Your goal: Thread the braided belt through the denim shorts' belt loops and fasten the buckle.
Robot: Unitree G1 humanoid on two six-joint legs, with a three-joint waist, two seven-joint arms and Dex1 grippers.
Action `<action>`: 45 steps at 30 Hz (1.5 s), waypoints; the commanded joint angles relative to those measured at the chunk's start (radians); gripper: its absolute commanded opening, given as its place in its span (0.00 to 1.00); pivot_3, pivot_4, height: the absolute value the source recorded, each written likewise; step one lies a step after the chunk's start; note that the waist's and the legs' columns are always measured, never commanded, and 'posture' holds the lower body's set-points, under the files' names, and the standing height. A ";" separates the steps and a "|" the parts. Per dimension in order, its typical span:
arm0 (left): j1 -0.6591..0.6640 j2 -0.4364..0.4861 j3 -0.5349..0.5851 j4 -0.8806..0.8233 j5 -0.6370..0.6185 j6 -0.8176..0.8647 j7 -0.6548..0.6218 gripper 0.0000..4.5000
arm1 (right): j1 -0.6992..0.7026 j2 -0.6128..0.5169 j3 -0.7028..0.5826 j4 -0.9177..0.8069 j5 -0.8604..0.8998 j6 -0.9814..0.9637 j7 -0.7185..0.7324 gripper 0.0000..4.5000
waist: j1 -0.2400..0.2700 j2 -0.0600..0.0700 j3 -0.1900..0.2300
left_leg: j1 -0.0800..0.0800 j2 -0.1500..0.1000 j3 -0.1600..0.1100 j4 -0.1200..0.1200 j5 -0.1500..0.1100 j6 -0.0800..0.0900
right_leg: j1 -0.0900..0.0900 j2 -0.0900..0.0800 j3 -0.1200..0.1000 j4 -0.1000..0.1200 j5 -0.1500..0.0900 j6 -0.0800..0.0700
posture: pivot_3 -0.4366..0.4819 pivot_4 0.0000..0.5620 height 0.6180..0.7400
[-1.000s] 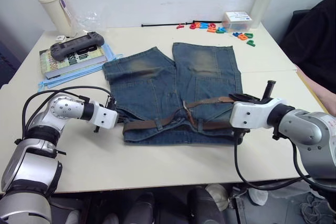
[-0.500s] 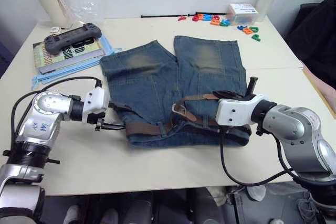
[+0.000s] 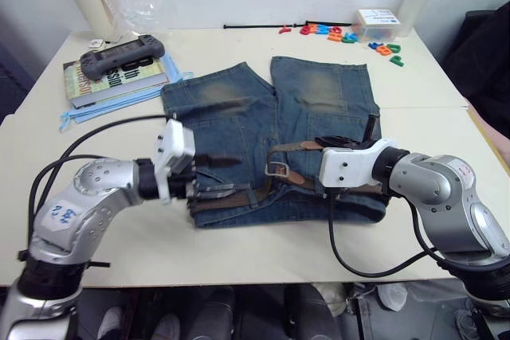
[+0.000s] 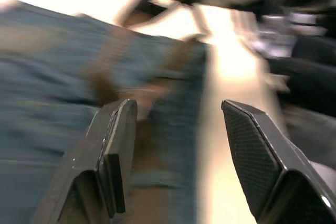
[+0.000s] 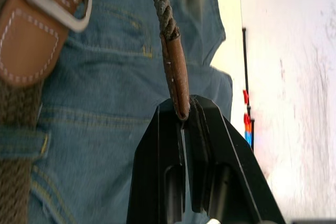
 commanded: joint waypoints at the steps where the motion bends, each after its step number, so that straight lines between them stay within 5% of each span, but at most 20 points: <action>1: 0.016 -0.106 -0.085 -0.083 0.107 -0.018 0.157 0.64 | -0.030 0.005 -0.002 -0.013 -0.021 -0.009 -0.005 0.00 | 0.003 -0.001 0.000 | 0.000 0.000 0.000 0.000 0.000 0.000 | 0.000 0.000 0.000 0.000 0.000 0.000 | 0.48 0.27 0.30; 6: 0.006 -0.232 -0.158 -0.139 0.235 0.044 0.357 0.64 | -0.044 0.004 0.000 -0.021 -0.033 -0.008 0.006 0.00 | 0.003 -0.001 0.001 | -0.001 0.000 0.000 0.002 -0.001 0.001 | 0.000 0.000 0.000 -0.001 0.000 0.001 | 0.48 0.27 0.30; 20: -0.070 -0.350 -0.226 -0.013 0.405 0.034 0.429 0.64 | -0.053 0.026 0.011 -0.024 -0.044 -0.019 0.005 0.00 | 0.004 -0.002 0.001 | -0.001 -0.001 0.001 0.007 -0.001 0.000 | 0.000 0.001 0.000 0.005 0.000 0.001 | 0.48 0.27 0.30; 24: -0.068 -0.362 -0.240 -0.006 0.418 0.037 0.407 0.38 | -0.055 0.032 0.011 -0.024 -0.047 -0.019 0.002 0.00 | 0.002 -0.002 0.001 | -0.001 0.000 0.001 0.007 -0.001 0.000 | 0.000 0.001 0.000 0.005 0.000 0.001 | 0.48 0.27 0.30; 28: -0.072 -0.368 -0.239 0.017 0.435 0.036 0.400 0.01 | -0.053 0.039 0.010 -0.028 -0.053 -0.014 0.002 0.00 | 0.002 -0.002 0.001 | -0.001 -0.001 0.001 0.008 -0.001 0.000 | 0.000 0.001 0.000 0.006 0.000 0.001 | 0.48 0.27 0.30; 37: -0.090 -0.397 -0.206 0.061 0.408 0.061 0.392 0.01 | -0.034 0.108 -0.019 -0.079 -0.021 0.098 -0.007 0.00 | 0.003 -0.002 0.001 | -0.001 -0.001 0.001 0.008 -0.001 0.000 | 0.000 0.001 0.000 0.006 0.000 0.001 | 0.48 0.27 0.30; 45: -0.073 -0.426 -0.162 0.043 0.302 0.112 0.328 0.00 | 0.069 0.224 -0.145 -0.170 0.042 0.461 0.012 0.76 | 0.005 -0.002 0.001 | -0.001 -0.001 0.001 0.008 -0.001 0.000 | 0.000 0.001 0.000 0.006 0.000 0.001 | 0.48 0.27 0.30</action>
